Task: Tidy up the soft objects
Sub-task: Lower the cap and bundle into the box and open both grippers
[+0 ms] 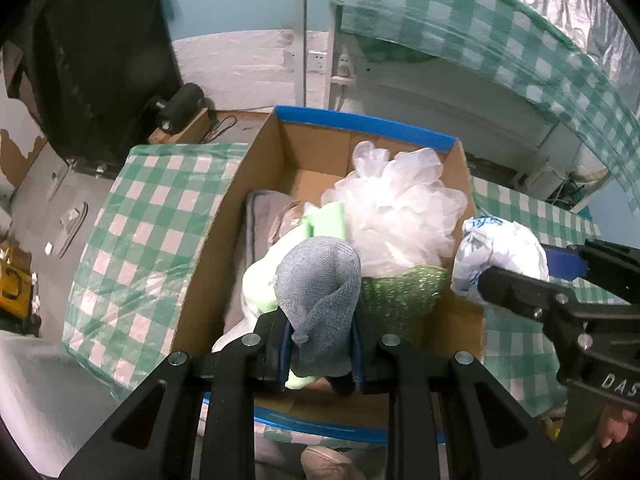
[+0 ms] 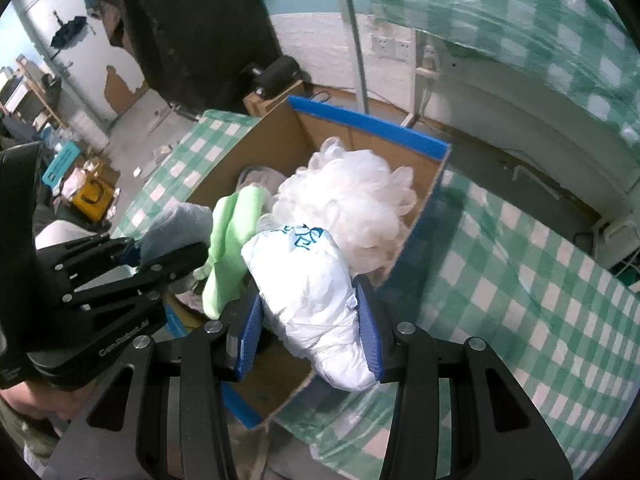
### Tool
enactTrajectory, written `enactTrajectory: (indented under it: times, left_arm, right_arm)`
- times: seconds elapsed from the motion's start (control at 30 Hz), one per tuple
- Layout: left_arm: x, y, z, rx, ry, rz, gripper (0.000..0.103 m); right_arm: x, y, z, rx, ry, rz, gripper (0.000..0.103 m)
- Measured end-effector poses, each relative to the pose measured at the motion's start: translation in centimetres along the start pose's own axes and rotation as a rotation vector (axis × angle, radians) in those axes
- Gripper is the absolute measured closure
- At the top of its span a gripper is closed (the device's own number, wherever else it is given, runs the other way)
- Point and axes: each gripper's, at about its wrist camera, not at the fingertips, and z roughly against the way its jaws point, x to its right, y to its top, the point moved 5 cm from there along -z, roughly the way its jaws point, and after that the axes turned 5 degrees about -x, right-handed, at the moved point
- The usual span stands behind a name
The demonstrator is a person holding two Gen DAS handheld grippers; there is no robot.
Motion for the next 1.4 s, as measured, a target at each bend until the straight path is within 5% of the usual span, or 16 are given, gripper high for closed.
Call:
enactTrajectory:
  times: [0.57,0.7,1.4]
  left_arm:
    - [-2.3,-0.8,-1.5,-0.045,0.060,0.029,0.060]
    - [-2.3,-0.5,-1.0,-0.026,0.061,0.036,0.052]
    - [-0.3,0.3,2.7,0.047,0.030,0.000,0.028]
  right_arm:
    - [-1.5,0.2,-3.1,-0.077,0.020,0.014,0.051]
    - [-1.3,0.3,-2.5,-0.059,0.018,-0.001,0.037]
    - [0.9,0.7,2.3,0.044,-0.043,-0.064,0.033]
